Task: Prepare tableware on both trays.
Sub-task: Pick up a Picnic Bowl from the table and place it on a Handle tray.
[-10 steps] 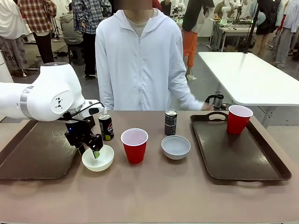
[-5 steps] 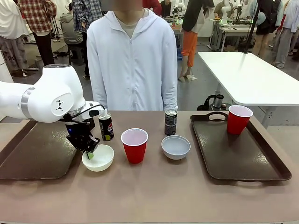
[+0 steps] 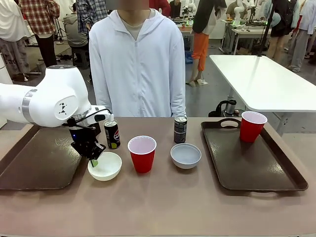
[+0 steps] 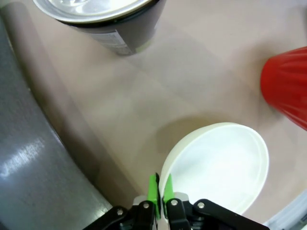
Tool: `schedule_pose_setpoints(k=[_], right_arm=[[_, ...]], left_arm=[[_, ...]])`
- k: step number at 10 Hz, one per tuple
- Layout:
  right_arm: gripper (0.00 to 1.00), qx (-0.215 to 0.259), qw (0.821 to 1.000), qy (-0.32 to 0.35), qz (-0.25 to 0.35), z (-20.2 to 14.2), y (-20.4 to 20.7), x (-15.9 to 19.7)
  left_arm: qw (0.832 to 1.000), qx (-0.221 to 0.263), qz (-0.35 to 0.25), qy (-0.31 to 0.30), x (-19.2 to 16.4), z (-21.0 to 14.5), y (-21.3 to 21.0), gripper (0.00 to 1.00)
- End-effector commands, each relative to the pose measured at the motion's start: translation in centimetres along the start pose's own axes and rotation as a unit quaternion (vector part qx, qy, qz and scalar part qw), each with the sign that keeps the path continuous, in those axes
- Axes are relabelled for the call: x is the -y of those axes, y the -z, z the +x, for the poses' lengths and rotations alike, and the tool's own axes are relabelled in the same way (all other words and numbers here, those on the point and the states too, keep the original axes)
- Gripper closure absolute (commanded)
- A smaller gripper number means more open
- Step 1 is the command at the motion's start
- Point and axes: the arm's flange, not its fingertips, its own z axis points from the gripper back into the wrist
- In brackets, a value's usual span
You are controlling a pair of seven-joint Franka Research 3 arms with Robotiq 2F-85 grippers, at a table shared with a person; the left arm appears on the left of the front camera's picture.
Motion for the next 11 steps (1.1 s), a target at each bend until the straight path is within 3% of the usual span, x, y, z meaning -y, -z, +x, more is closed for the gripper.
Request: schedule_pose_setpoints(k=[1,7,11], right_arm=[[0.00,0.002,1.000,0.000,0.007,0.0,0.0,0.0],[0.00,0.002,1.000,0.000,0.007,0.0,0.0,0.0],[0.00,0.002,1.000,0.000,0.007,0.0,0.0,0.0]], left_arm=[[1.000,-0.013,-0.004,-0.015,0.3,-1.2,-1.5,1.00],[0.998,0.039,-0.048,-0.002,3.0,-5.8,-12.5,1.00],[0.997,0.039,-0.071,-0.013,2.0,-6.8,-15.1,1.00]])
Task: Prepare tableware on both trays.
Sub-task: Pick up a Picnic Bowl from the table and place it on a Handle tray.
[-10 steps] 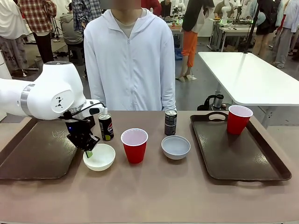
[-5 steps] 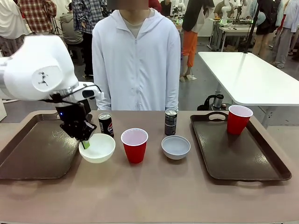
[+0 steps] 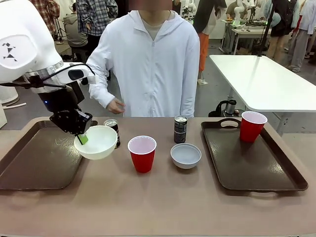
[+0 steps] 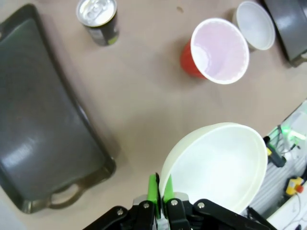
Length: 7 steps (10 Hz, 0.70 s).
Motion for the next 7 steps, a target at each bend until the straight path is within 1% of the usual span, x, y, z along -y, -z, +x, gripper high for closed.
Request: schedule_pose_setpoints(k=[1,3,5,7], right_arm=[[0.00,0.002,1.000,0.000,0.007,0.0,0.0,0.0],[0.00,0.002,1.000,0.000,0.007,0.0,0.0,0.0],[0.00,0.002,1.000,0.000,0.007,0.0,0.0,0.0],[0.00,0.002,1.000,0.000,0.007,0.0,0.0,0.0]], left_arm=[[1.000,-0.002,-0.016,-0.006,-2.0,0.1,-0.2,1.00],[0.999,0.006,-0.010,-0.033,-5.4,0.2,-2.0,1.00],[0.998,0.019,0.004,-0.065,-9.8,0.1,-4.3,1.00],[0.995,0.025,0.031,-0.095,-13.9,-0.1,-5.3,1.00]])
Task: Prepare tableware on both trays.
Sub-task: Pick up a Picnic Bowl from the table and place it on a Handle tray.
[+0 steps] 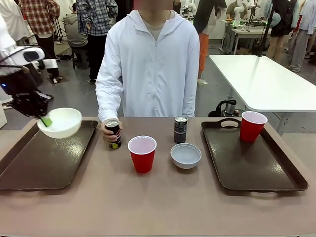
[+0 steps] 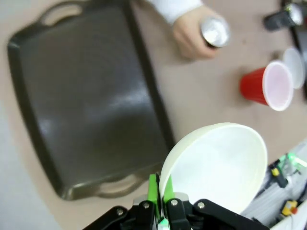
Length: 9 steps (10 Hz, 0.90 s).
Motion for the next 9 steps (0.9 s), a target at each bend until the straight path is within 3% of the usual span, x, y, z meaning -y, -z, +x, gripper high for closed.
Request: schedule_pose_setpoints(k=[1,4,6,7,9], right_arm=[[0.00,0.002,1.000,0.000,0.007,0.0,0.0,0.0],[0.00,0.002,1.000,0.000,0.007,0.0,0.0,0.0],[0.00,0.002,1.000,0.000,0.007,0.0,0.0,0.0],[0.00,0.002,1.000,0.000,0.007,0.0,0.0,0.0],[0.00,0.002,1.000,0.000,0.007,0.0,0.0,0.0]], left_arm=[[0.999,-0.001,0.030,-0.012,-2.6,0.6,-0.2,1.00],[0.996,0.032,0.068,-0.039,-7.6,1.0,2.0,1.00],[0.997,0.017,0.058,-0.053,-10.0,0.7,5.3,1.00],[0.997,-0.003,0.063,-0.042,-9.8,-0.8,5.0,1.00],[0.996,-0.056,0.071,0.015,-8.3,-10.6,0.7,1.00]])
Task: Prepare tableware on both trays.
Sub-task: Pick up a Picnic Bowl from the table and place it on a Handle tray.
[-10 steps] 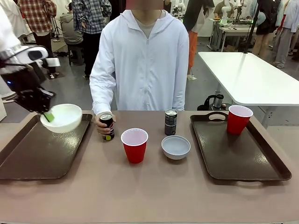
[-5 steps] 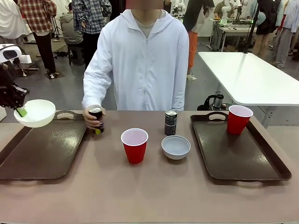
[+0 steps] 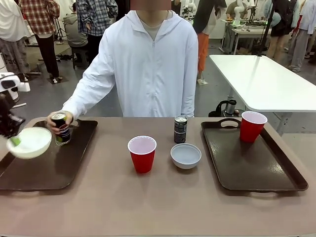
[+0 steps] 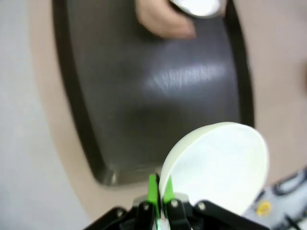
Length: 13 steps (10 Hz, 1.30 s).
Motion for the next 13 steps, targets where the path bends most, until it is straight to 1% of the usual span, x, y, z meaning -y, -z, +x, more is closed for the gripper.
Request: schedule_pose_setpoints(k=[1,2,4,6,8,9,10,11,13], right_arm=[[0.00,0.002,1.000,0.000,0.007,0.0,0.0,0.0],[0.00,0.002,1.000,0.000,0.007,0.0,0.0,0.0],[0.00,0.002,1.000,0.000,0.007,0.0,0.0,0.0],[0.00,0.002,1.000,0.000,0.007,0.0,0.0,0.0],[0.00,0.002,1.000,0.000,0.007,0.0,0.0,0.0],[0.00,0.002,1.000,0.000,0.007,0.0,0.0,0.0],[0.00,0.002,1.000,0.000,0.007,0.0,0.0,0.0],[0.00,0.002,1.000,0.000,0.007,0.0,0.0,0.0],[0.00,0.002,1.000,0.000,0.007,0.0,0.0,0.0]], left_arm=[[0.999,-0.016,0.017,0.040,-1.0,-8.5,-4.6,1.00],[1.000,-0.004,0.010,0.026,-1.7,-8.9,-5.0,1.00],[1.000,-0.005,-0.001,0.015,-1.5,-8.0,-4.3,1.00],[1.000,-0.005,-0.009,0.017,-1.2,-7.5,-3.9,1.00],[1.000,0.025,-0.015,0.005,-1.1,-6.5,-3.3,1.00],[0.998,0.048,-0.027,0.005,-0.8,-5.5,-2.4,1.00],[0.998,0.058,-0.038,0.010,-0.5,-4.8,-1.2,1.00],[0.997,0.065,-0.049,0.013,-0.4,-4.2,0.0,1.00],[0.996,0.071,-0.050,0.016,-0.4,-3.0,3.1,1.00]])
